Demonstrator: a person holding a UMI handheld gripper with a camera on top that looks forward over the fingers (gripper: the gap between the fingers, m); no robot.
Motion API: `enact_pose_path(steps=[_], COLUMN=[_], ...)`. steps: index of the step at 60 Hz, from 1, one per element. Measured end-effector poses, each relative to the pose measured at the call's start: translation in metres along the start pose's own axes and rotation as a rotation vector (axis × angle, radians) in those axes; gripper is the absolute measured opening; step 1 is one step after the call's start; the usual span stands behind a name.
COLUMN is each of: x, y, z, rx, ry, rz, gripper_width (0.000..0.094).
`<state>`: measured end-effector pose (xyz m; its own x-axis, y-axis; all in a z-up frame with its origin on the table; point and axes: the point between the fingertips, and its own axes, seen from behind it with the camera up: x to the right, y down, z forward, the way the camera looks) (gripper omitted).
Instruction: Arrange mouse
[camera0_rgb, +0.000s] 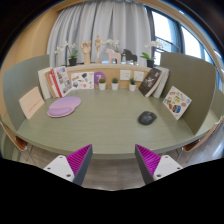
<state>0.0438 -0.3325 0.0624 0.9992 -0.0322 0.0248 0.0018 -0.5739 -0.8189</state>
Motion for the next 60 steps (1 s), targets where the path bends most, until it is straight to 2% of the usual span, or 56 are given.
enact_pose_path(steps=[10,21,37,49,60], x=[0.088,0.146,0.161,0.15,0.136], y=[0.017,0.008,-0.041,-0.068,-0.084], z=[0.041,0.102,0.193,0.237,0.262], rx=[-0.068,-0.123,-0.13,-0.179,-0.203], ry=[0.093,0.127,0.065,0.016,-0.031], rz=[0.054,0.089,0.051,0.067,0.02], gripper_width=[0.0859,0.0837,0.0825,0.0794,0.0647])
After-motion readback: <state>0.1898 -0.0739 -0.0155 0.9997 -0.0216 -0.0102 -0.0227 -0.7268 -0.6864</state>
